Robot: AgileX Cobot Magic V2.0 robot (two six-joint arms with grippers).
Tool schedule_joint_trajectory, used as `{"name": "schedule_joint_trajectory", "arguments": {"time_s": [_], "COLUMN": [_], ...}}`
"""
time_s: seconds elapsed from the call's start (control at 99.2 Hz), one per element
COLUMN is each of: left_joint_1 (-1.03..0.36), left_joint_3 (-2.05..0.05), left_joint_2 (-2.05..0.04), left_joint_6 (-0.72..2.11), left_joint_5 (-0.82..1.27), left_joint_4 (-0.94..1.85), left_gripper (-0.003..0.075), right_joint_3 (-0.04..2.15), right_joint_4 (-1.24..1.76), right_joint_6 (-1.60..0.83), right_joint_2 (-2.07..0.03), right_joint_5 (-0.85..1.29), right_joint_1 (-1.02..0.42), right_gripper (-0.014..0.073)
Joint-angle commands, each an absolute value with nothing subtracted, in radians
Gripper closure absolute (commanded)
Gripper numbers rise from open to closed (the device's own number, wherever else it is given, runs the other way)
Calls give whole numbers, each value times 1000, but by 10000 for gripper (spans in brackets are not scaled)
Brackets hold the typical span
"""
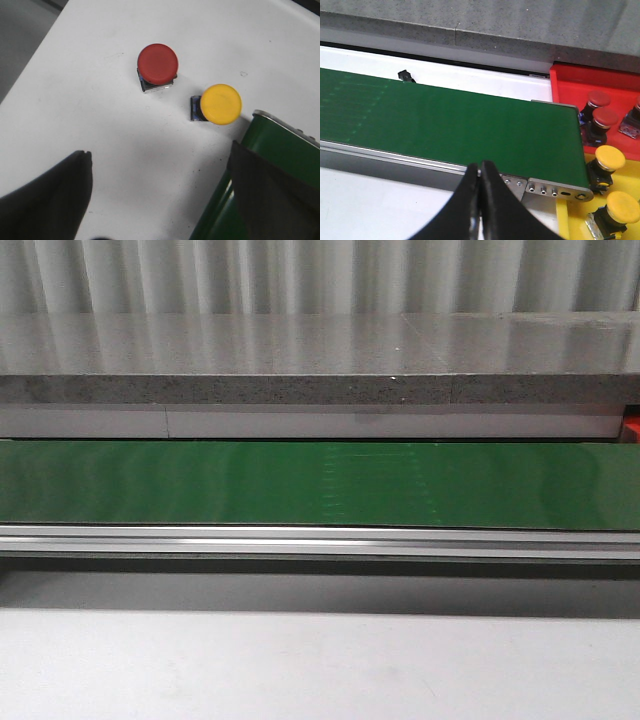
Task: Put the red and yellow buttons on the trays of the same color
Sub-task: 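Grasp a red button from the pile with the left gripper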
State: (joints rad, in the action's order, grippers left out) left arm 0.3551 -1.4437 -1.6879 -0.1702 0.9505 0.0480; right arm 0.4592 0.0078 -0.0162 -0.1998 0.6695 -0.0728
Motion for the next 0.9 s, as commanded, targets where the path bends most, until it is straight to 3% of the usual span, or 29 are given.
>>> {"name": "schedule_joint_trajectory", "arguments": {"time_s": [0.0,0.444,0.887], "left_joint_1": [382,391,391], "left_joint_3": [-1527,-1766,-1837], "left_joint_2": [-1716,-2010,-2152], "left_joint_6": [-181,-226,-246], "left_joint_5": [955,975,957], "left_joint_4": [90,140,150], "left_gripper": [215,215,215], "right_joint_3": [485,485,485], "right_joint_4": [0,0,0], "right_joint_6": [-24,-24,-24], "right_joint_2": [-210,-210,-210], "right_joint_5": [589,589,589], "right_joint_1": [-73,-73,-73], "right_gripper": [662,662,662]}}
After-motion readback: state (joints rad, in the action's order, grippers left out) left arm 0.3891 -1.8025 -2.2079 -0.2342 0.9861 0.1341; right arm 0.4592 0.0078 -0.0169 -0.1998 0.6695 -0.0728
